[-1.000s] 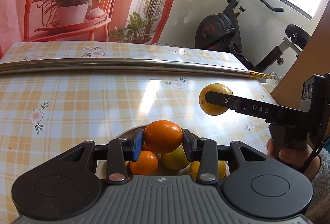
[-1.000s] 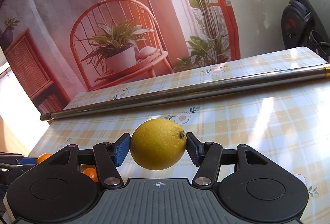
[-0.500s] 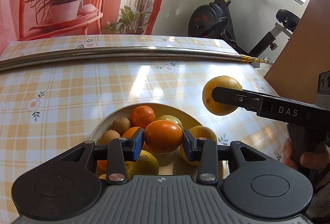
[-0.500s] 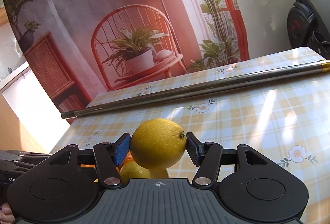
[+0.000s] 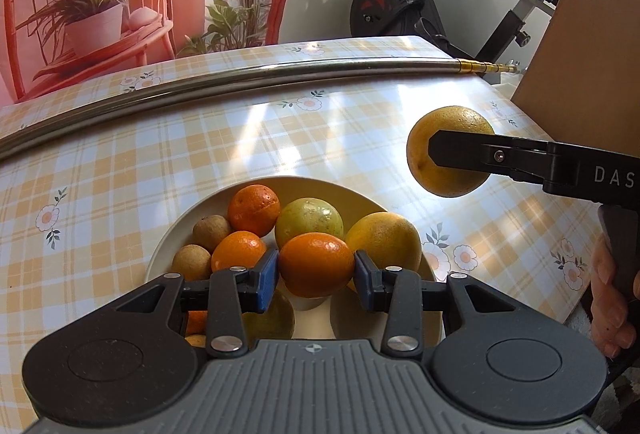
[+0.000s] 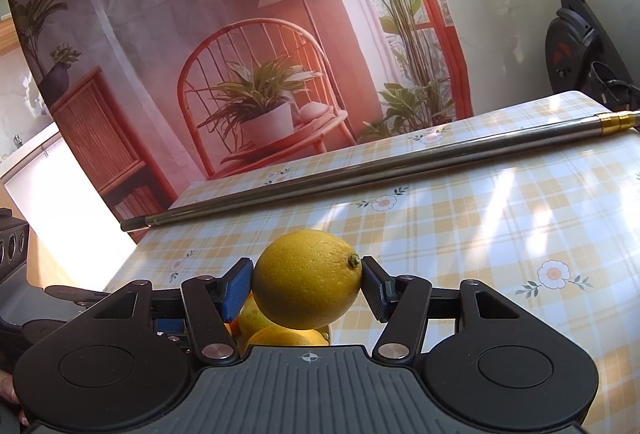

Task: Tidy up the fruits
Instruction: 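Carry the tangerine onto the plate and release it with the left tool while the right tool carries the lemon, then lower the lemon onto the plate and open the right tool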

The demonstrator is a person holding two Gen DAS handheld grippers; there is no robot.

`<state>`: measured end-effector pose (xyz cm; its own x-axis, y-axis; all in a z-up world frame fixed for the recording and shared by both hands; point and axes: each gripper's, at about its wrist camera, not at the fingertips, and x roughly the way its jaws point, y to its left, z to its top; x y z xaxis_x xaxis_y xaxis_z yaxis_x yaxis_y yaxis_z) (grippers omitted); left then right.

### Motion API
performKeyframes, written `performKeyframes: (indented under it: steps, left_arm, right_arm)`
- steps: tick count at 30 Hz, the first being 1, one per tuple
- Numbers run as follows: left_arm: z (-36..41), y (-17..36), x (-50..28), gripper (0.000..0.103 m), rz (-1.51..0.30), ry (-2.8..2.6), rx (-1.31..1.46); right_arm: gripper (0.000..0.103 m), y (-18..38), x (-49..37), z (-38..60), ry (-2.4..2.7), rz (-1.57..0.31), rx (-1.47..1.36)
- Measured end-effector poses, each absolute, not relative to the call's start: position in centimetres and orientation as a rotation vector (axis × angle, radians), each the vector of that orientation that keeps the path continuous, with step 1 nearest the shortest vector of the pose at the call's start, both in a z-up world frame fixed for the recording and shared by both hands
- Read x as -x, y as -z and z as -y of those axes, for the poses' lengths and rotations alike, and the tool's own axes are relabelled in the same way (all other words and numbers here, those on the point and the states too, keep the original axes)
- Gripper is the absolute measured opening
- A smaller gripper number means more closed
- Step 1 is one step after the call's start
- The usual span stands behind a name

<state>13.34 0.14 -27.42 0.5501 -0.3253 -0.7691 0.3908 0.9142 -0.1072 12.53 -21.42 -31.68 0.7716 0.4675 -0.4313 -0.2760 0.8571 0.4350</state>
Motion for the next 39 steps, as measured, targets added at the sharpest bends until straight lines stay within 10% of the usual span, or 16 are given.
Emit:
performKeyframes:
  steps: [39]
  left_arm:
    - [-6.5,22.5,-9.0,0.044,-0.719,0.280,0.072]
  right_arm:
    - [0.054,31.8,-10.0,16.4,-0.551,-0.729,-0.327]
